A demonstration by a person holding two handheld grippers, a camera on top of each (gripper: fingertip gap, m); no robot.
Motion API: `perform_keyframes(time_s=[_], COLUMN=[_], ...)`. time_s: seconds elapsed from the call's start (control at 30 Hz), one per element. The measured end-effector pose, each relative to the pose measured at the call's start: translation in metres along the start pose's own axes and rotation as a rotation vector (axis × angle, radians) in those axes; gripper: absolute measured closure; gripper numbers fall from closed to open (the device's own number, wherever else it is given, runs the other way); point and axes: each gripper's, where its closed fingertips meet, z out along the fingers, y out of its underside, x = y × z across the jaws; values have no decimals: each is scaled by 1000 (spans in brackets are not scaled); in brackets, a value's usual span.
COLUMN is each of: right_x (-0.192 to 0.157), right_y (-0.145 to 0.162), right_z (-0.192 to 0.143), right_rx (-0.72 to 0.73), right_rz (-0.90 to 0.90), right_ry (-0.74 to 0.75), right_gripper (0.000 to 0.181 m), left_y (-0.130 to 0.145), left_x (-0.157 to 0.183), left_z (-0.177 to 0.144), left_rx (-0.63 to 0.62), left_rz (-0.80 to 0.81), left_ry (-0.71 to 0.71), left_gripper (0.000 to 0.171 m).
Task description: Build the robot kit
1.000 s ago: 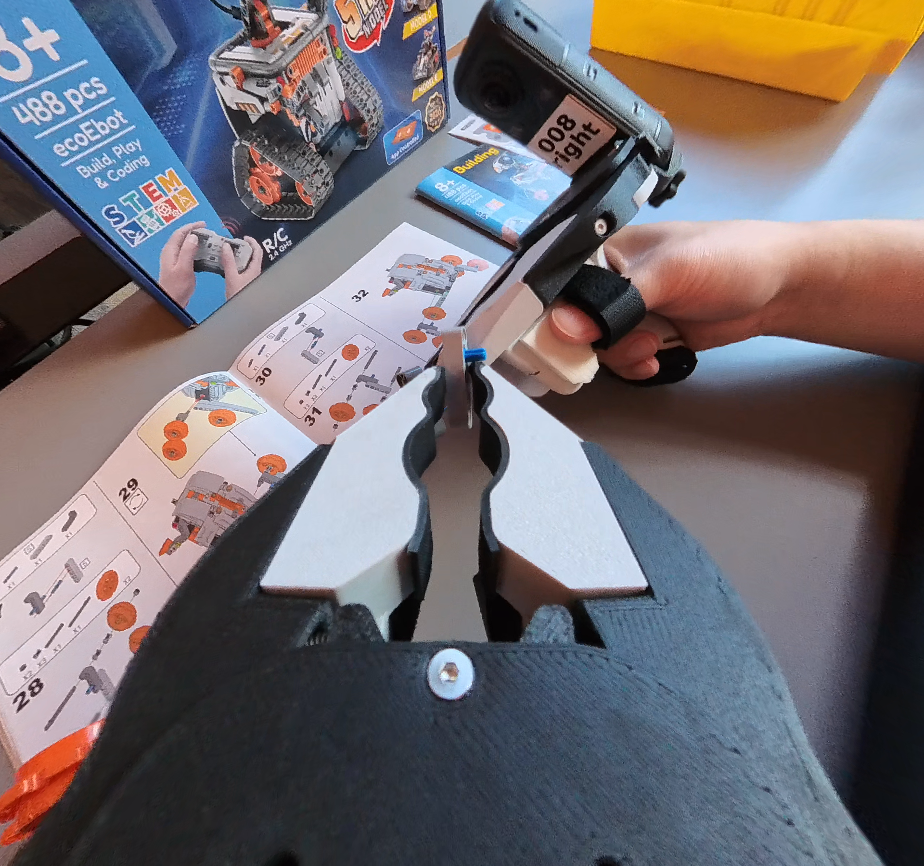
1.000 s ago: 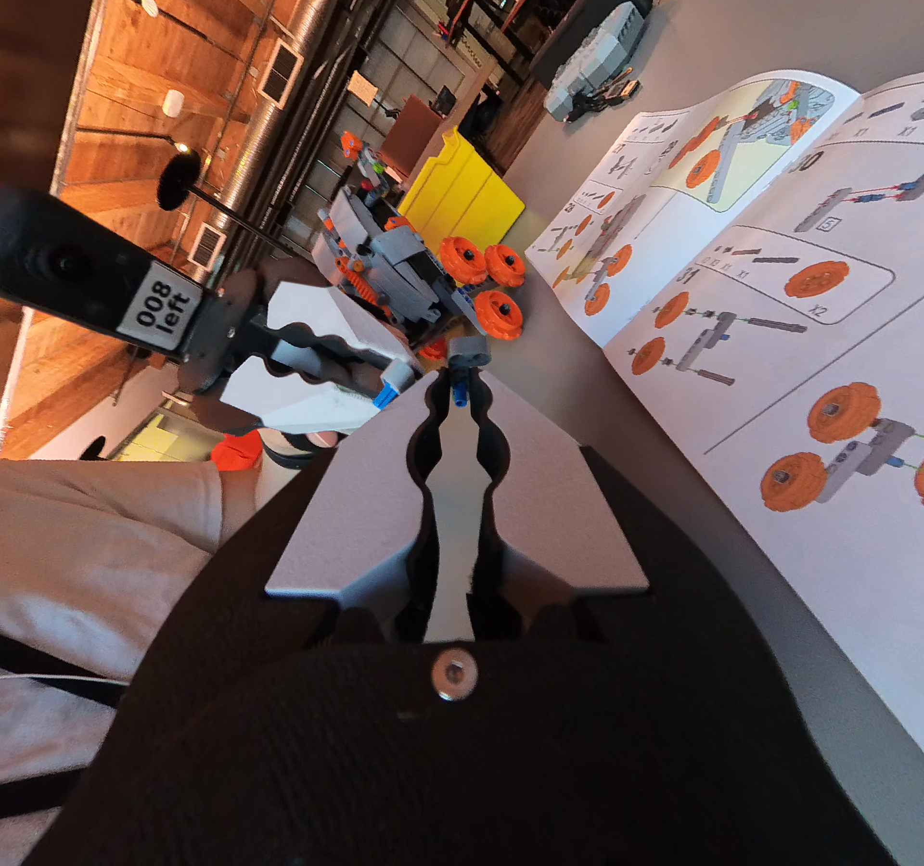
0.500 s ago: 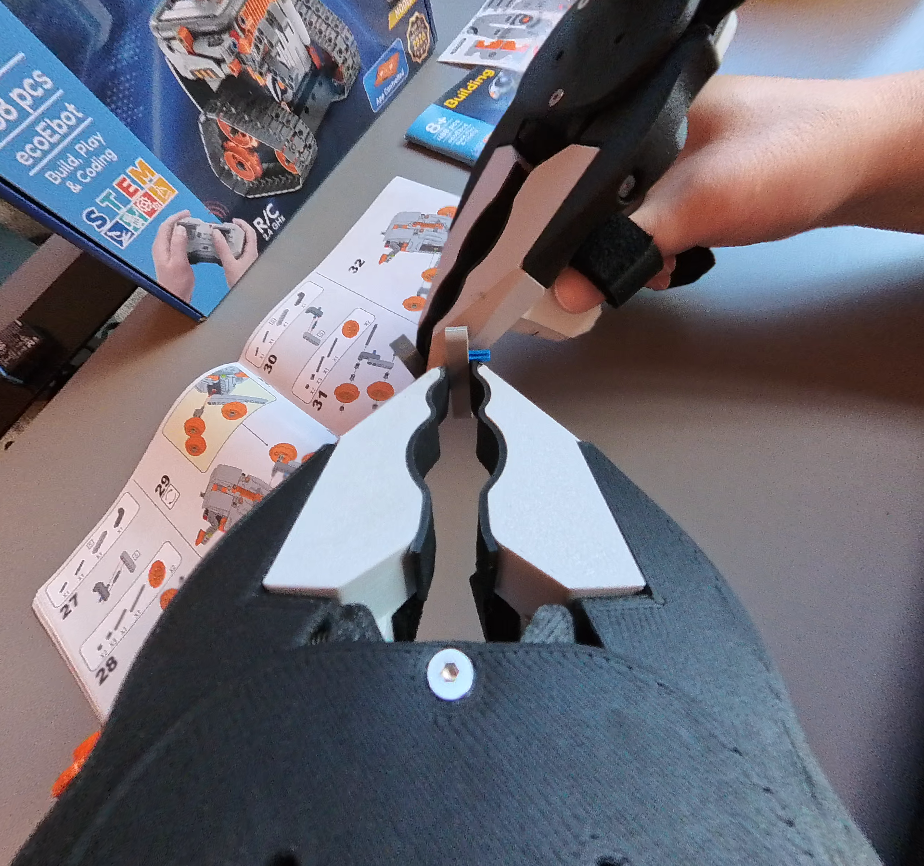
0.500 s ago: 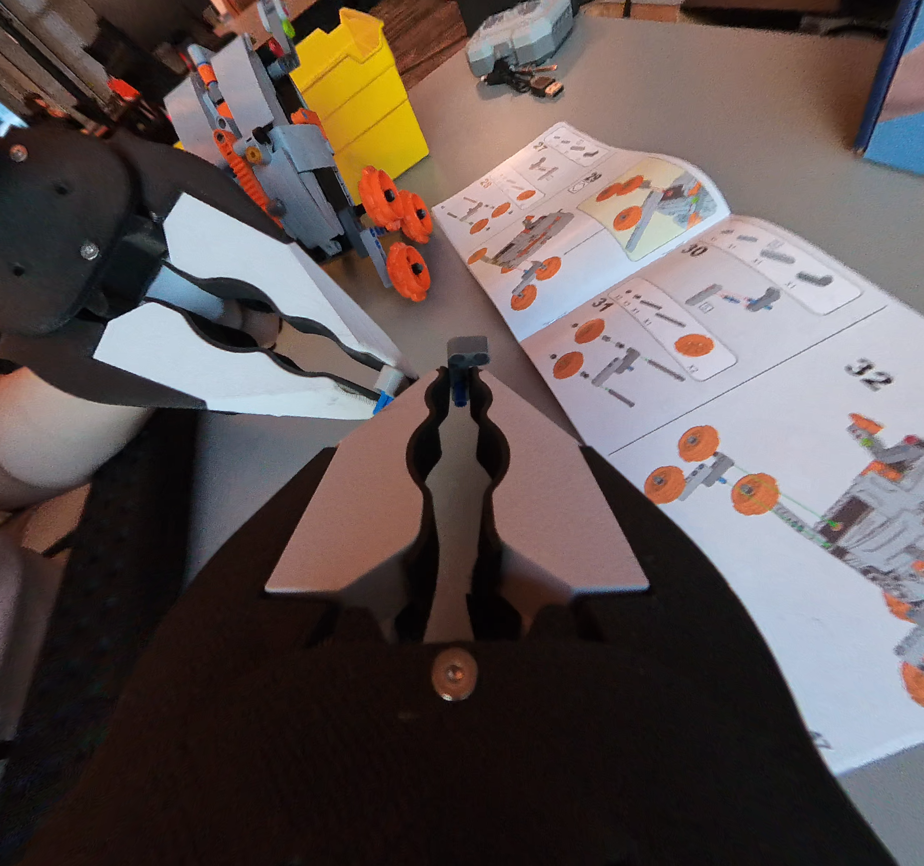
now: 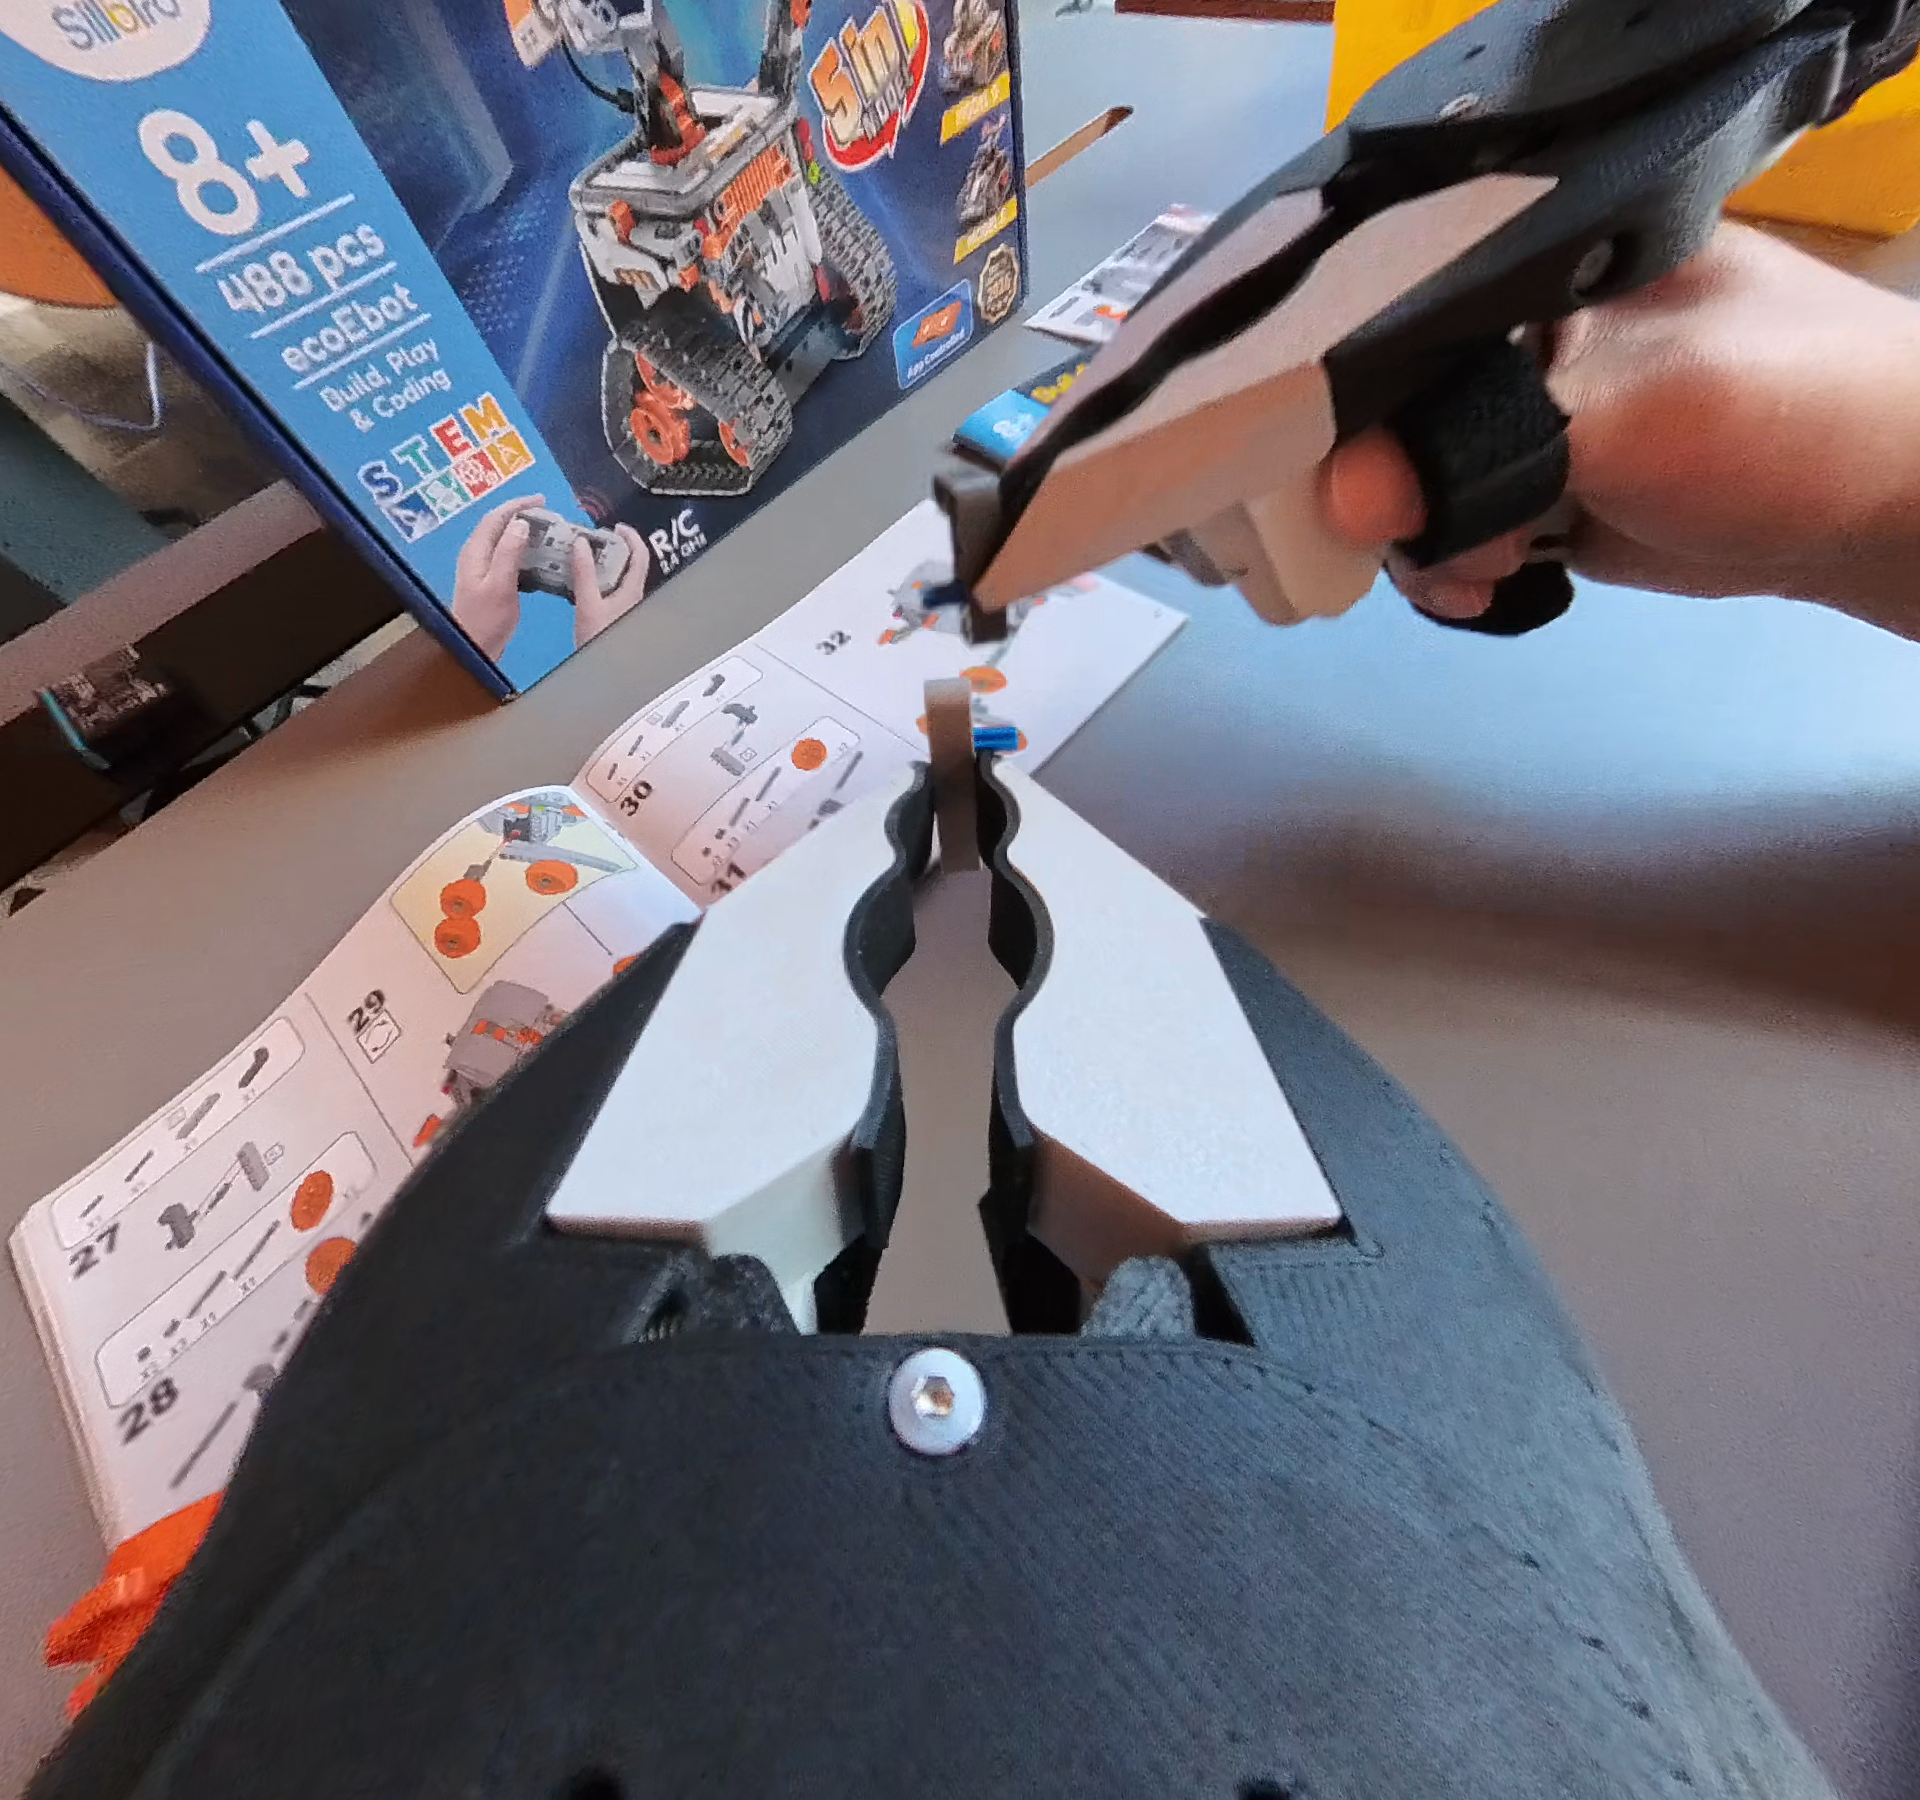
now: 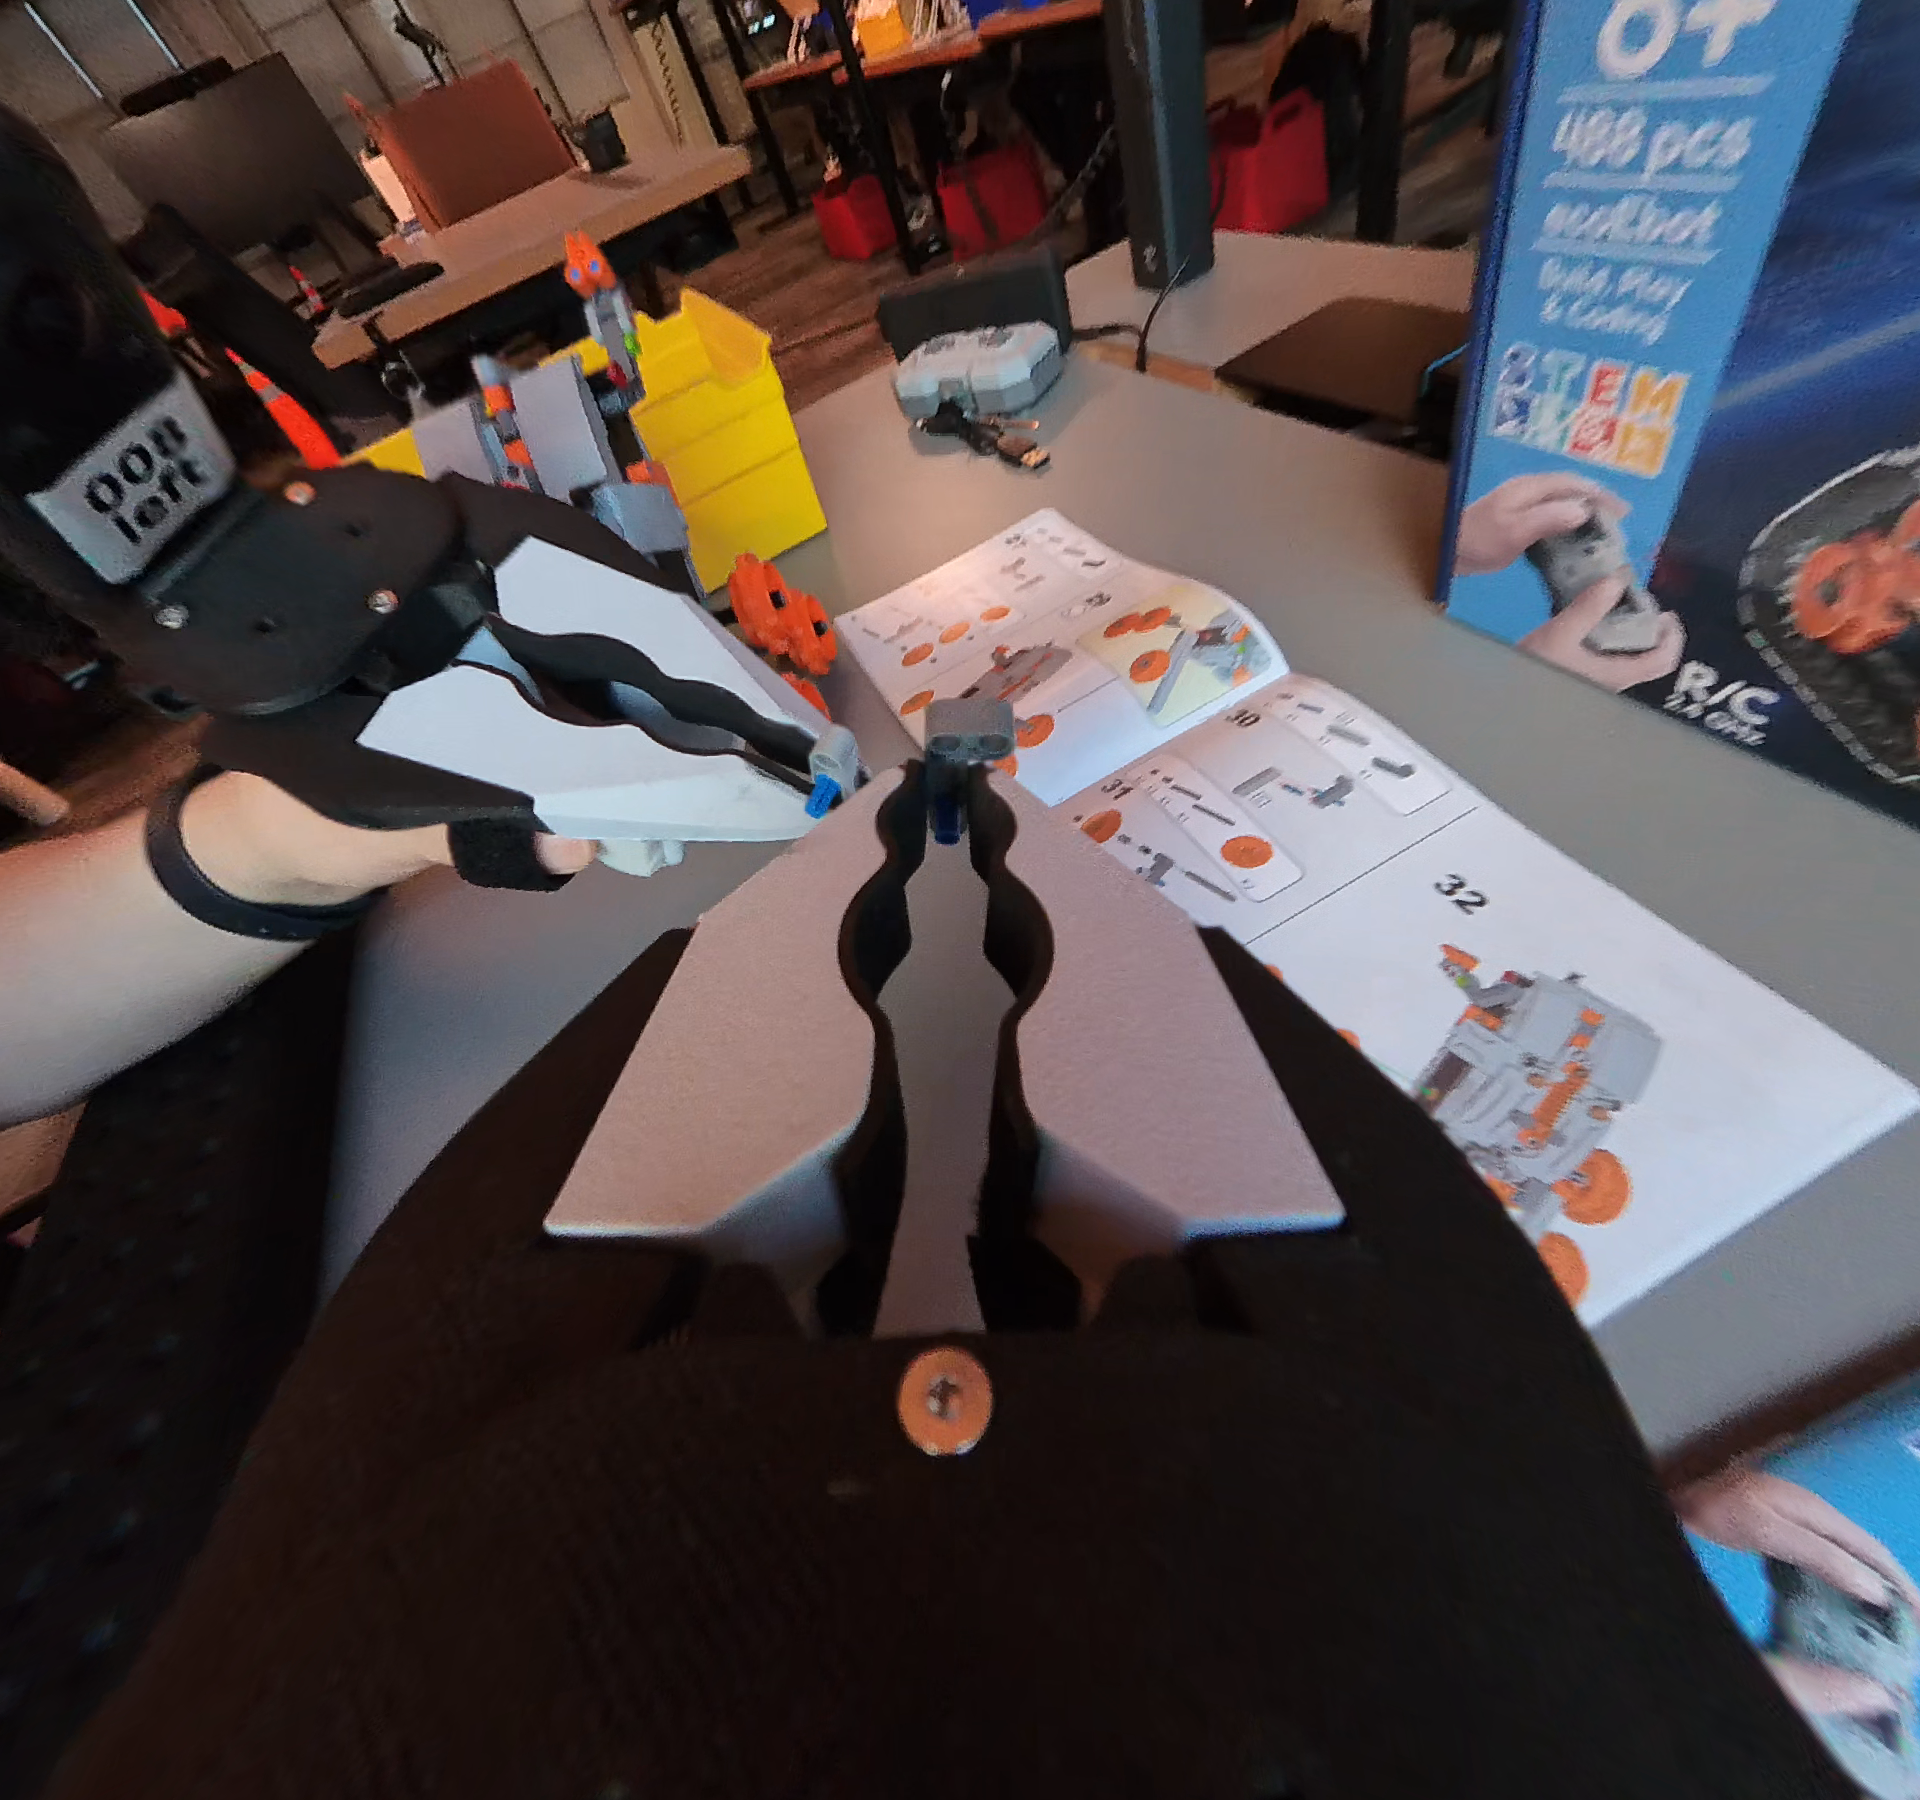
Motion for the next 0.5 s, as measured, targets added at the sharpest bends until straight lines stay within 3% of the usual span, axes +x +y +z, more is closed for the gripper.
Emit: perform_keyframes(time_s=[0.27,0.5], right_x=[21,2], right_y=[-23,3], right_z=[-40,-11], right_rx=[56,-30], right_rz=[-12,200], right_ry=[76,-93], right_gripper=[174,174], left_y=[11,29], left_x=[-17,-11], left_z=[6,18], left_rx=[3,-88], left_rz=[-173,-211], left_ry=[-8,-7], left_gripper=[166,166])
